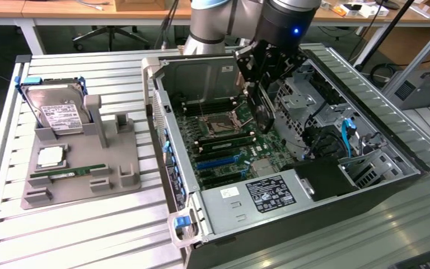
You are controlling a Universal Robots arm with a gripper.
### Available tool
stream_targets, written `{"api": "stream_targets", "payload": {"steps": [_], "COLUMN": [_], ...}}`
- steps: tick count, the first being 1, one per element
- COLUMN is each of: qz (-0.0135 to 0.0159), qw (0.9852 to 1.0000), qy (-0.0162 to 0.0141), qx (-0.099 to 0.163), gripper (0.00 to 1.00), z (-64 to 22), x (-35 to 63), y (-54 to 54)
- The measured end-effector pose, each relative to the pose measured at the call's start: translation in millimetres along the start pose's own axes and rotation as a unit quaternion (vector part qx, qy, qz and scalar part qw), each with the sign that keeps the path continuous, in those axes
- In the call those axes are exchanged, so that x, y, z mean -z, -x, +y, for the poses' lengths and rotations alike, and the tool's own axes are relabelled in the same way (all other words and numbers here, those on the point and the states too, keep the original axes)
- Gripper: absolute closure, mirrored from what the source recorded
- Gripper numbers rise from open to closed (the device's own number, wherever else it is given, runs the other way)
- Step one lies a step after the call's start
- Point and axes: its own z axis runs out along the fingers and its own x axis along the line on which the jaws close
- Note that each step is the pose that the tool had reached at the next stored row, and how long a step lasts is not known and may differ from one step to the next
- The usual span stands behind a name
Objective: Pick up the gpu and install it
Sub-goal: 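Pick up the gpu and move the gpu toward the slot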
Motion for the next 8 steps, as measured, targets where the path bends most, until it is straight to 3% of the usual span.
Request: {"api": "stream_targets", "payload": {"steps": [4, 8], "qz": [0.0001, 0.0001], "qw": [1.0000, 1.0000], "qy": [-0.0024, -0.0035], "qx": [0.000, 0.001], "gripper": [0.73, 0.73], "z": [3.8, 6.5], "x": [-7.7, -10.8], "y": [10.4, 12.2]}}
